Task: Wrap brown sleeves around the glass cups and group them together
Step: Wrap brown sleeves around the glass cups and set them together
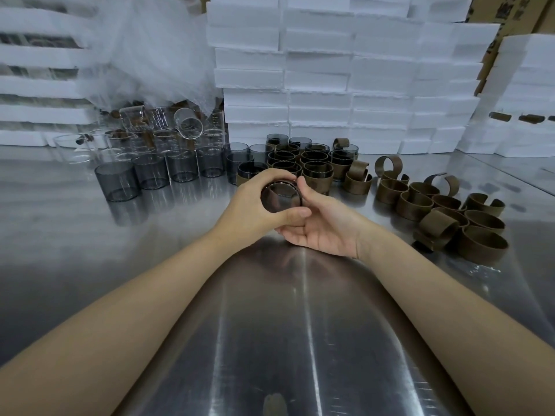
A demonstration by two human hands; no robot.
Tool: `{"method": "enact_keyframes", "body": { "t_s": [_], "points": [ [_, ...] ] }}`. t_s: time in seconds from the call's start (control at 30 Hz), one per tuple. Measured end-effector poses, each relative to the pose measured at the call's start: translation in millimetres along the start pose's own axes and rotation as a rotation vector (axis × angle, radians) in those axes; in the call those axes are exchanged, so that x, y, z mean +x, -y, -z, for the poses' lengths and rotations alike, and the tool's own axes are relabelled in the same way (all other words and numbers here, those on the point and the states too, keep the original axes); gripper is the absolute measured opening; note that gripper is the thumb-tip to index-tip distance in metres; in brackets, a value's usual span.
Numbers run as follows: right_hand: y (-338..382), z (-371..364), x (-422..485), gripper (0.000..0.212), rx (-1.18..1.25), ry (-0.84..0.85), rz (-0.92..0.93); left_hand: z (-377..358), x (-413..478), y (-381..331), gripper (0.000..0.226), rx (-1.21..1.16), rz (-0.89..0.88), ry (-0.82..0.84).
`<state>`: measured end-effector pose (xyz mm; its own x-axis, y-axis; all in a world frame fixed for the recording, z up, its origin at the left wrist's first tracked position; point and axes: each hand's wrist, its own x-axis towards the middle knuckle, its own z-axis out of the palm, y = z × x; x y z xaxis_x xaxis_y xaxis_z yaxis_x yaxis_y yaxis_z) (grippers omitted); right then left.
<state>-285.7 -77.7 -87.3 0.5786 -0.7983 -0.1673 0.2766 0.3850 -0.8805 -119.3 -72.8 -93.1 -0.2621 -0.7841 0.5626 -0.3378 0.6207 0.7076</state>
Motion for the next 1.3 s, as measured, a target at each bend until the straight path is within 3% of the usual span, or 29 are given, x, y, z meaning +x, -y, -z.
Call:
{"method": "enact_keyframes", "body": {
  "t_s": [0.2,0.33,0.43,0.63,0.83,0.97,1.07,1.13,1.23,1.3],
  "points": [
    [-1.2,-1.9,0.9,0.061,0.015,0.016,-0.015,-0.9,2.4,-0.3,0.018,-0.007,0.011,-0.037],
    [-2.8,-2.6,2.3,0.056,0.038,0.009,-0.007,-1.1,3.0,-2.6,0.009,0.009,0.007,-0.056],
    [-3.8,-2.9,2.5,0.060,0.013,0.010,0.006,-1.3,3.3,1.2,0.016,0.033,0.003,-0.086],
    [-6.2,-8.5,3.8,0.089,-0.115,-0.010,0.036,-4.1,2.0,1.5,0.042,0.138,-0.040,-0.159],
    [-8.1,-12.4,1.5,0.038,-0.171,-0.091,0.138,-2.2,1.0,5.5,0.042,0.119,0.018,-0.261],
    [-10.1,-9.7,5.4,0.031,-0.131,-0.217,0.246,-2.3,2.2,-4.1,0.037,0.259,-0.225,-0.213],
    [-9.9,-6.5,12.6,0.033,-0.295,-0.353,0.356,-9.7,0.7,-9.8,0.045,0.651,-0.444,0.037],
    [-13.4,-4.9,15.2,0.042,-0.456,-0.416,0.442,-17.3,-0.7,-14.1,0.057,0.829,-0.384,0.176],
    [-20.4,-4.5,14.5,0.049,-1.012,-0.481,0.602,-22.4,-0.8,-14.8,0.062,0.888,-0.263,0.169],
    [-21.1,-4.9,12.7,0.046,-1.048,-0.510,0.644,-21.6,-1.5,-16.4,0.067,0.911,-0.242,0.123]
  ]
}}
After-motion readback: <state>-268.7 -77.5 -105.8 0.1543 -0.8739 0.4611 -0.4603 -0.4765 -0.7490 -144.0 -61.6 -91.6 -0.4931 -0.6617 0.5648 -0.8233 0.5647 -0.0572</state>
